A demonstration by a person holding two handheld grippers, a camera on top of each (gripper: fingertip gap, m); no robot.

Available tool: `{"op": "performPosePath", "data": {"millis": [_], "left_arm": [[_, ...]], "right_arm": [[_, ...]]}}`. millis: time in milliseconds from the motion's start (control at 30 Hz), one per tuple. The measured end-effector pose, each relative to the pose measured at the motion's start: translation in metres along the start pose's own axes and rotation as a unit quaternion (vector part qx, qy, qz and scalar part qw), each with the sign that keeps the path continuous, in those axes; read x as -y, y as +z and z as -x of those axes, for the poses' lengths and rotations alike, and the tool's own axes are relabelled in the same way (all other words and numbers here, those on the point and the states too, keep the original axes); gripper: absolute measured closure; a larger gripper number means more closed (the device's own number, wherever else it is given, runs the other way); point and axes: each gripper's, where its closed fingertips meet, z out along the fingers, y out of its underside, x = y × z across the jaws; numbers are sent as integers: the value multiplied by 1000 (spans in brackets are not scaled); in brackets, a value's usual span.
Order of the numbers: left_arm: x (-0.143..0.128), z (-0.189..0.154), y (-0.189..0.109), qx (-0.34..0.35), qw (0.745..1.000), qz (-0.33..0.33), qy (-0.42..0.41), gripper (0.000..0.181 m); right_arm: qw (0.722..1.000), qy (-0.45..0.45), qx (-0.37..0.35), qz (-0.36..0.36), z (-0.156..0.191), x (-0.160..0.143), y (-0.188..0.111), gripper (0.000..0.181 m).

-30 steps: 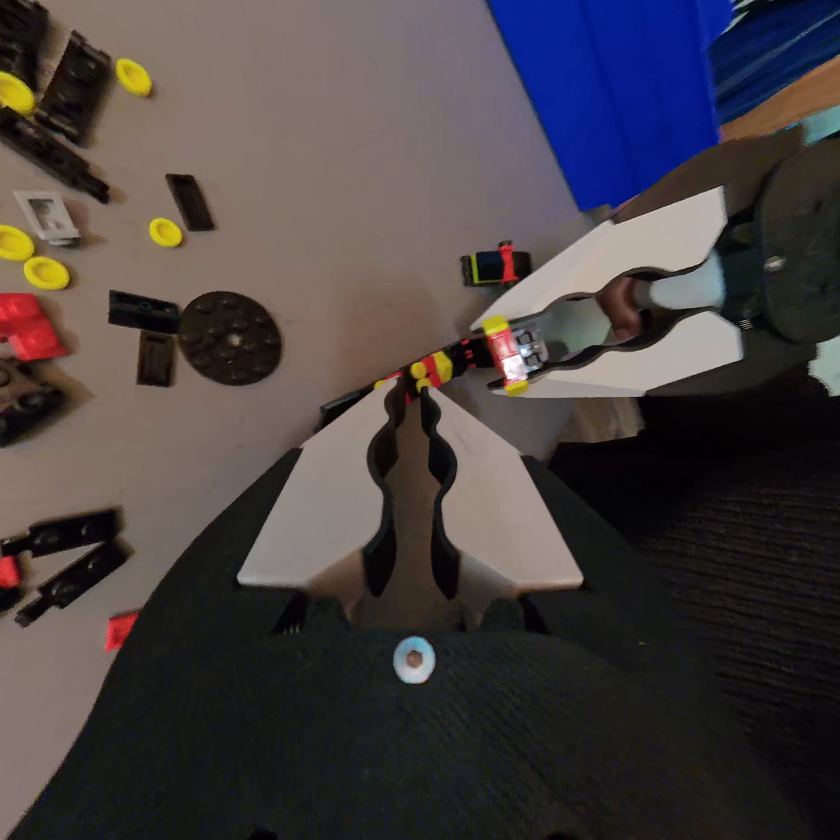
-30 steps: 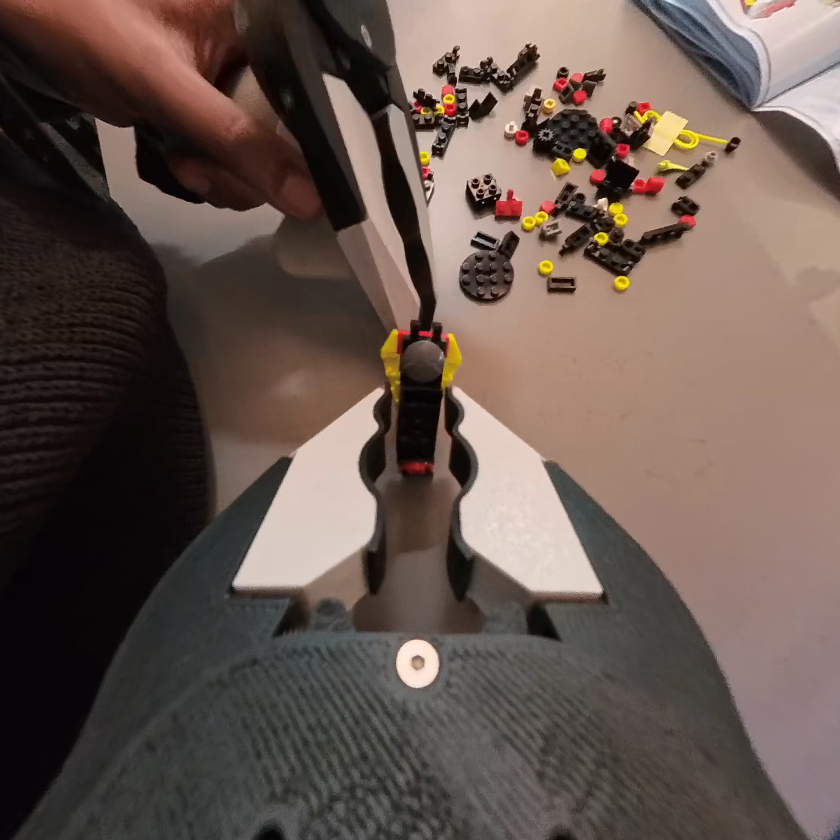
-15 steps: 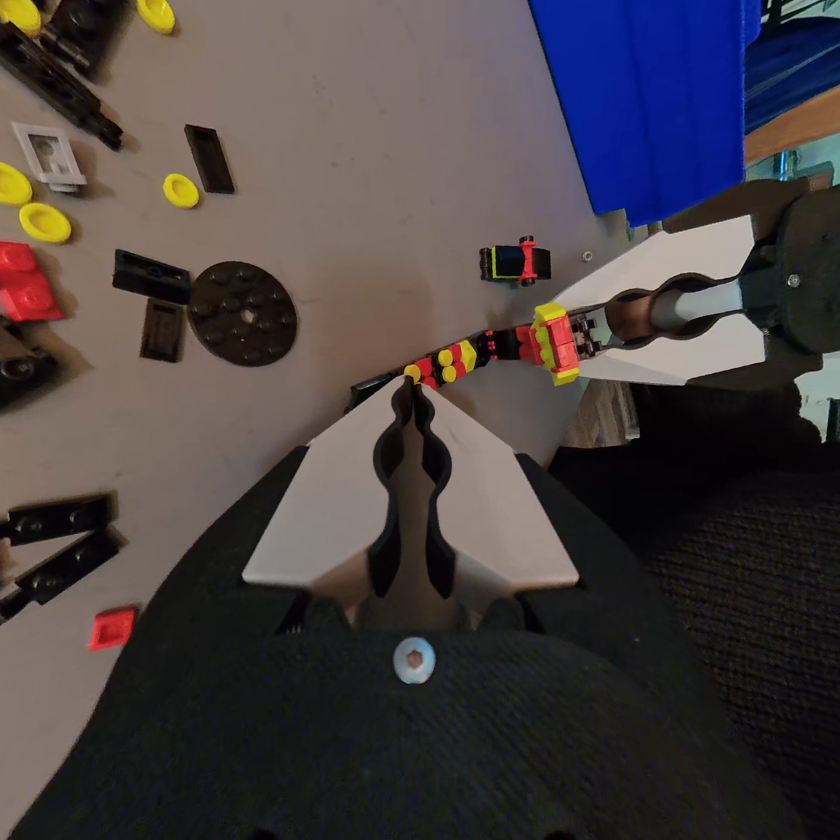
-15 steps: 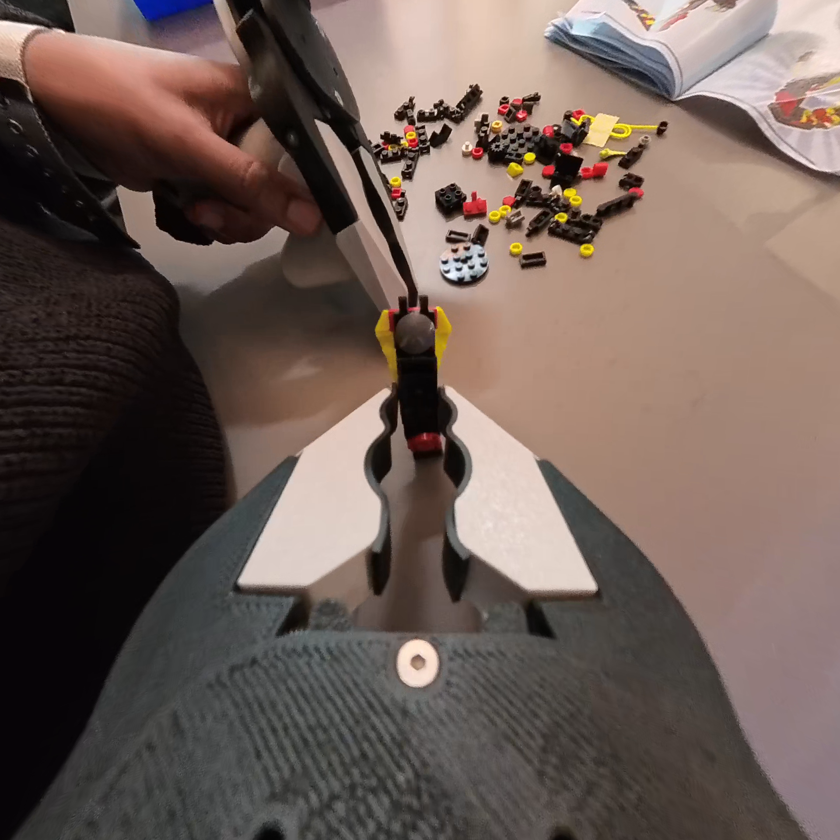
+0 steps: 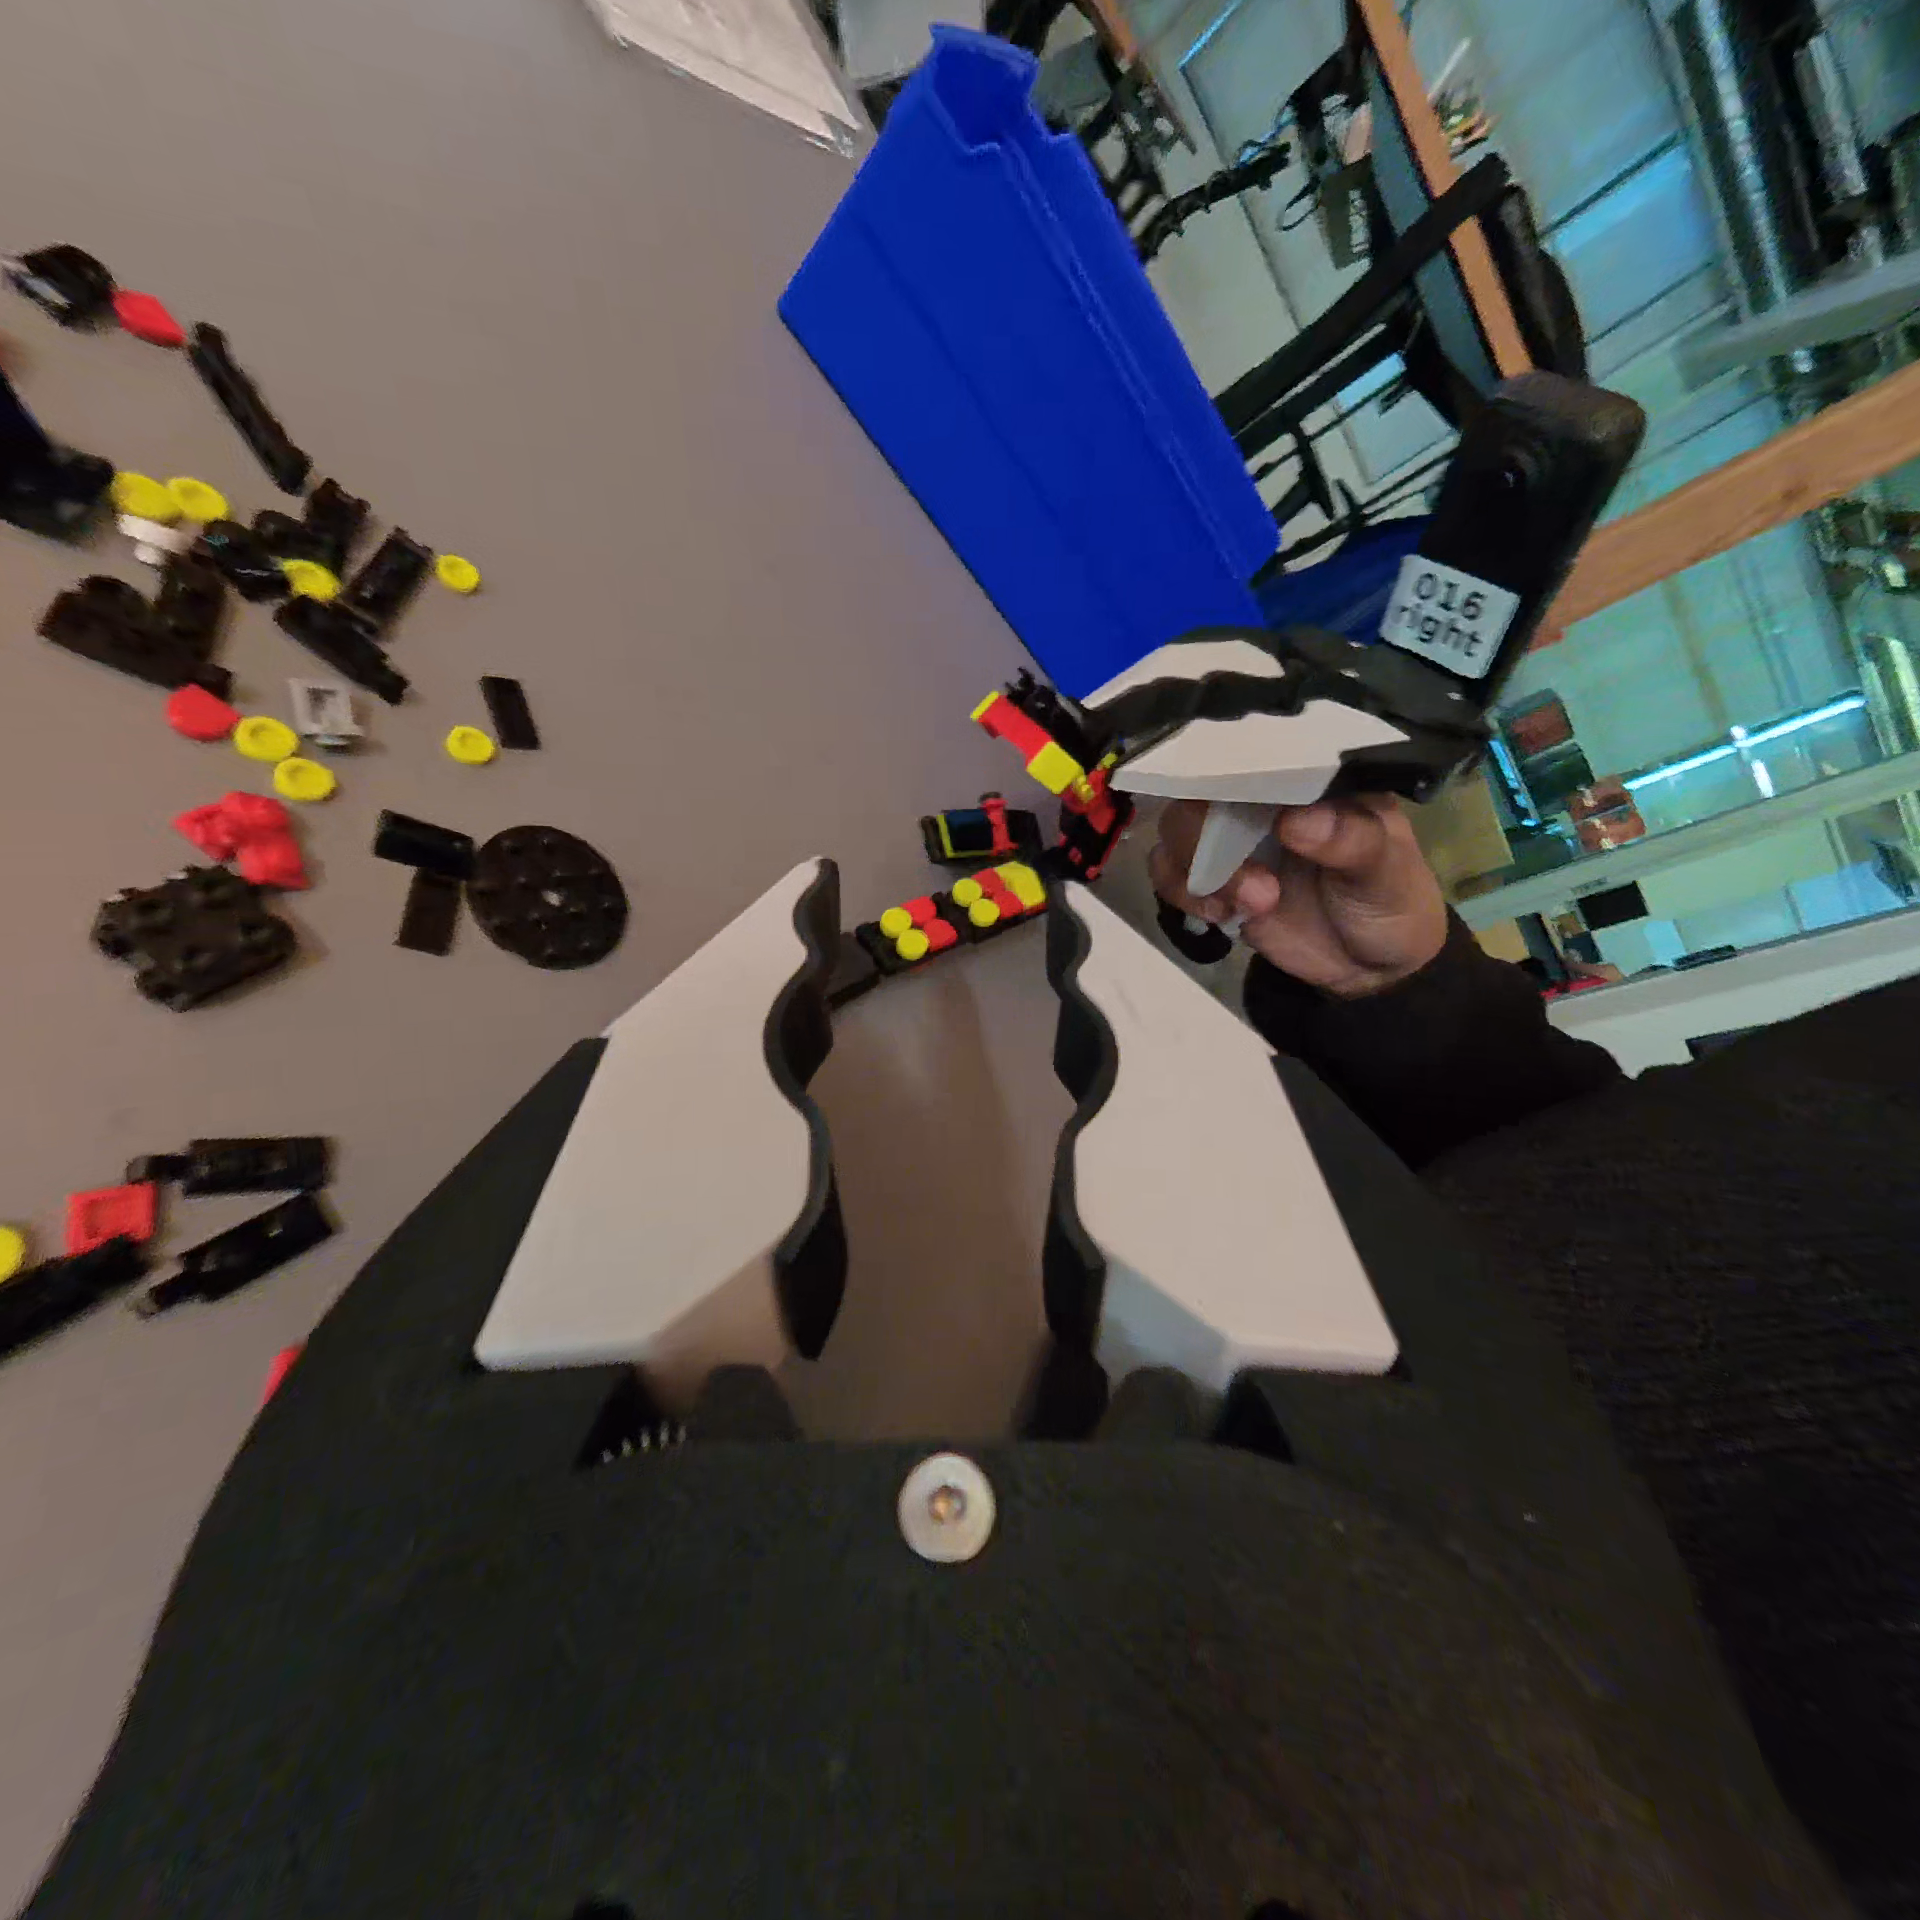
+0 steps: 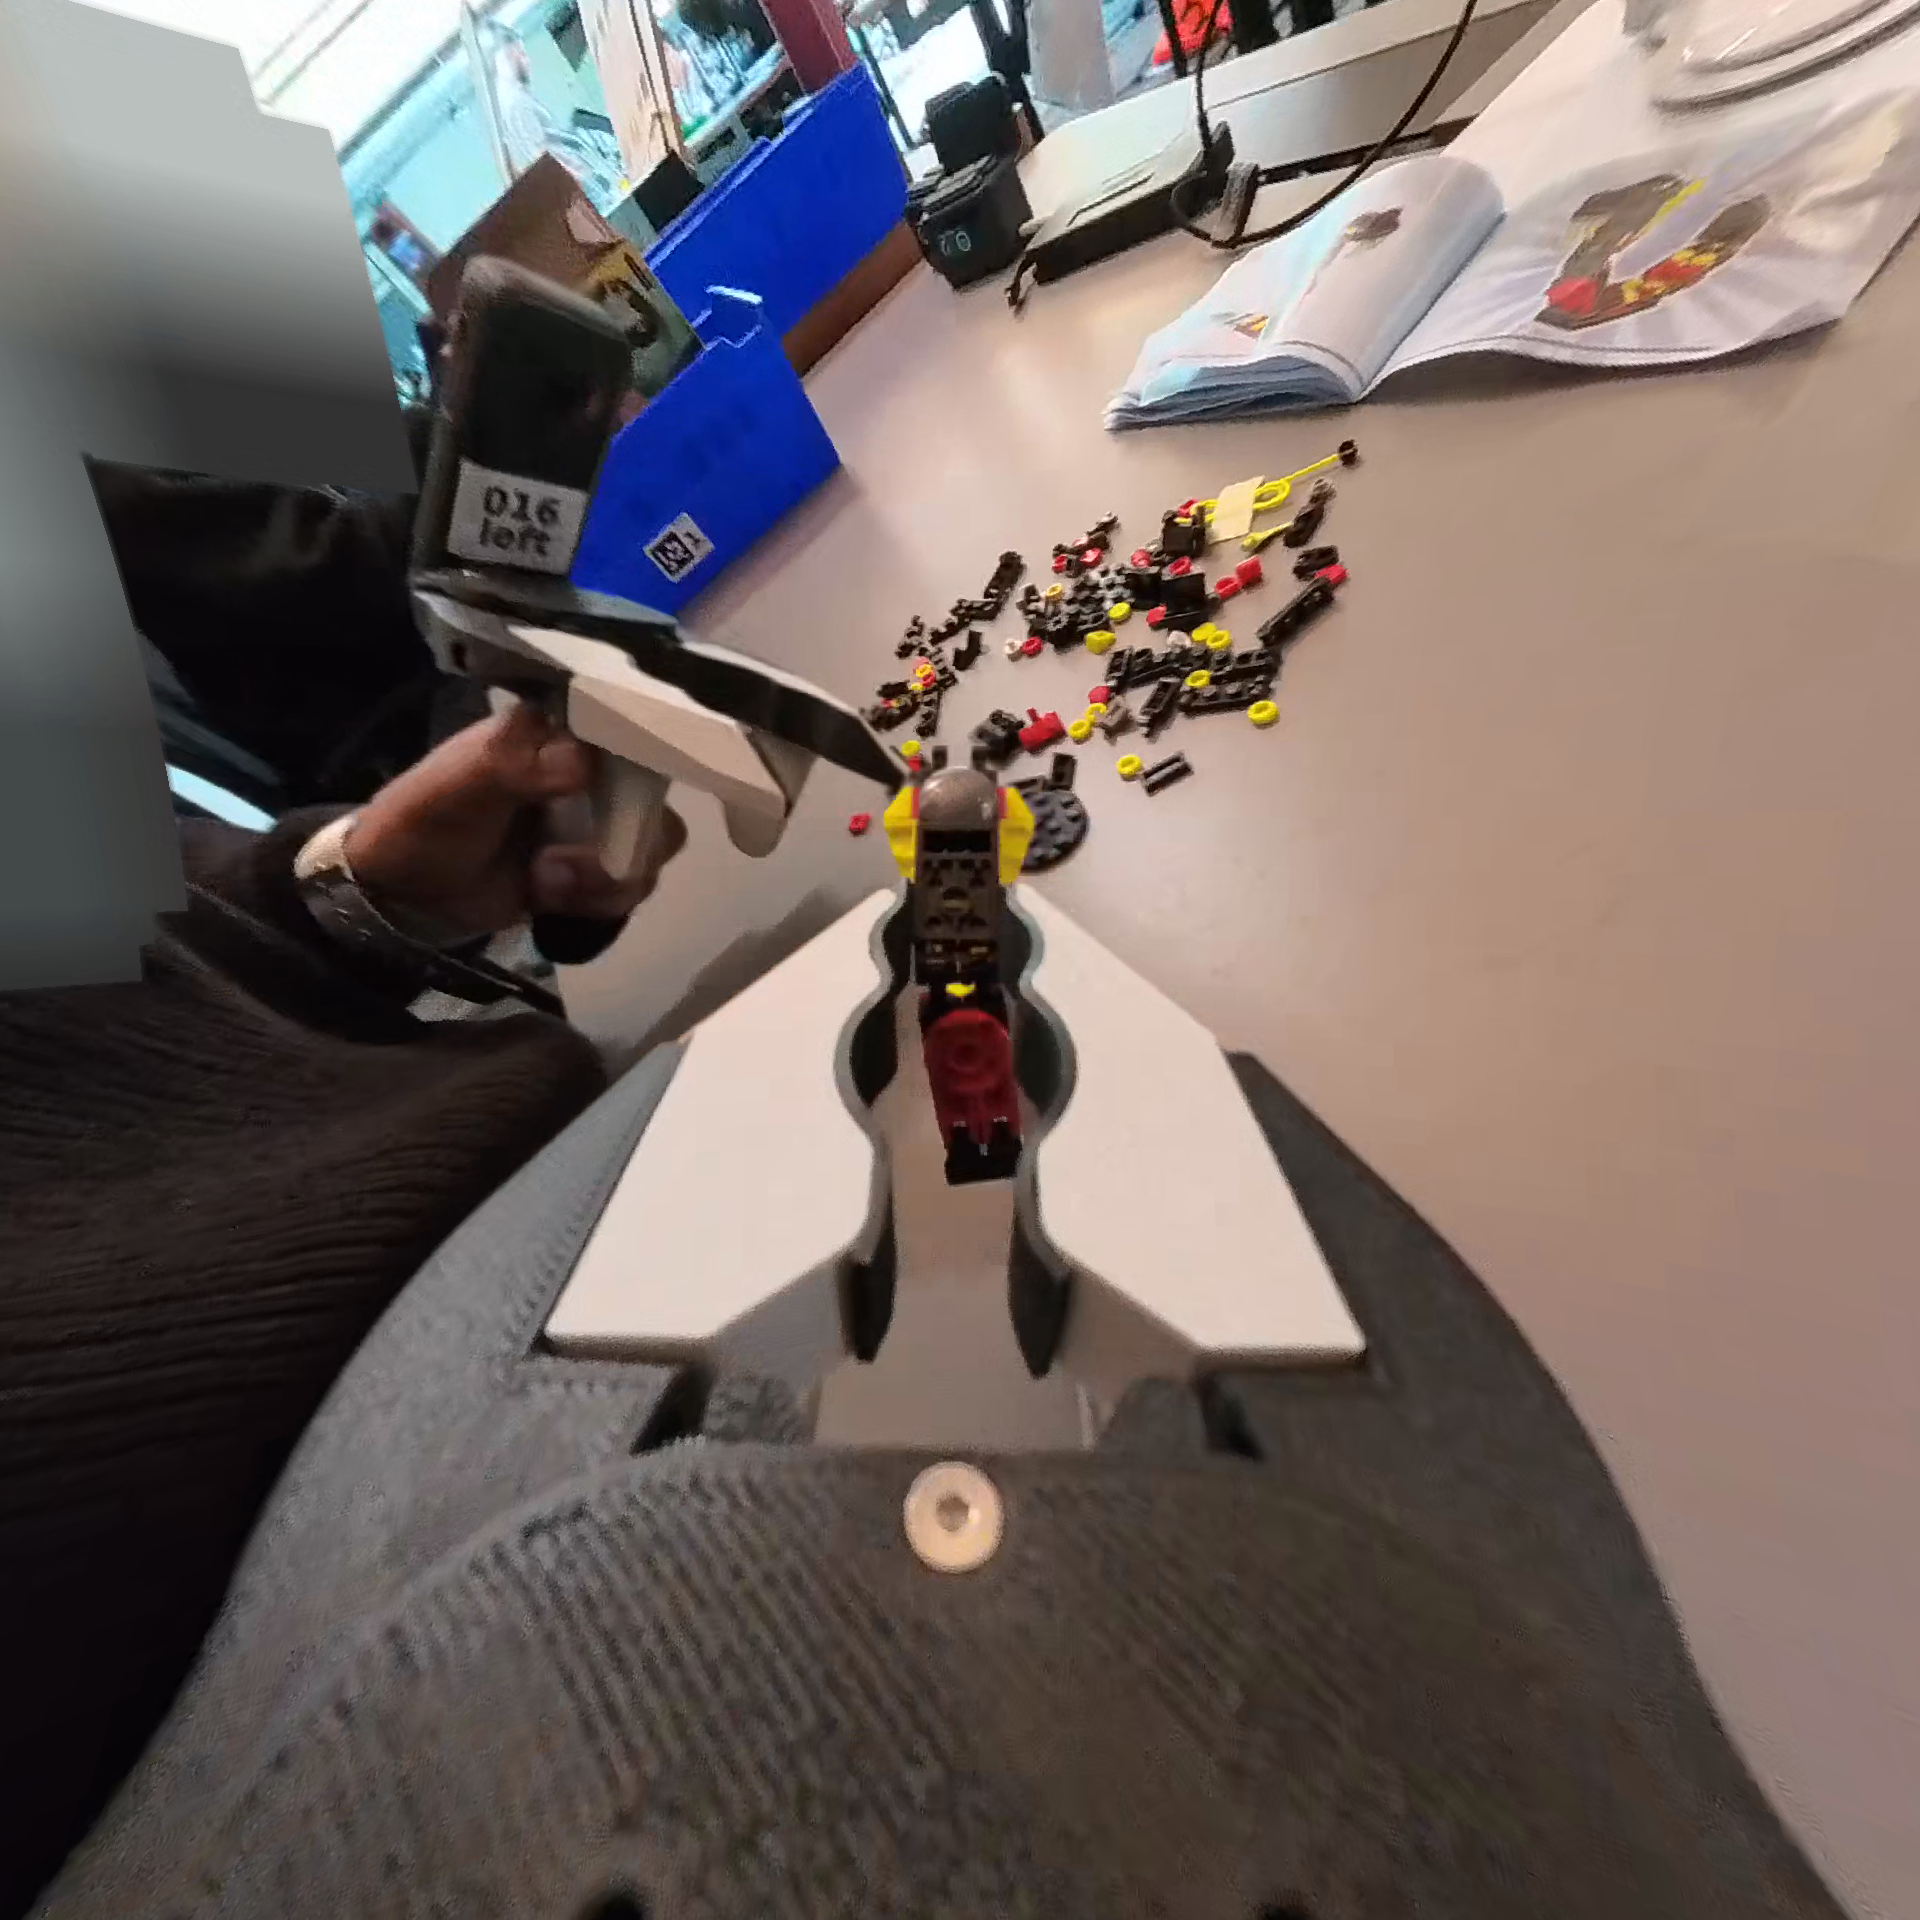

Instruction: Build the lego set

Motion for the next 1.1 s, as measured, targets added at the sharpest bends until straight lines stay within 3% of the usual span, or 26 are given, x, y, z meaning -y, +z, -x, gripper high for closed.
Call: {"op": "performPosePath", "data": {"millis": [200,467,567,667,800,1100], "left_arm": [[-5,-19,-1,-63,997,24,38,111],[-35,-13,-2,-55,985,124,105,102],[-46,-10,1,-56,983,140,109,100],[-49,-18,-3,-97,983,134,83,107],[-46,-29,-14,-147,980,124,55,130],[-51,-38,-19,-184,972,141,37,167]], "right_arm": [[988,103,103,-54,30,18,11,168],[984,146,100,-26,37,3,37,168],[976,170,131,-34,48,6,44,168],[970,181,159,-40,58,9,47,168],[960,199,189,-52,61,15,44,168],[953,212,206,-62,61,15,42,168]]}}
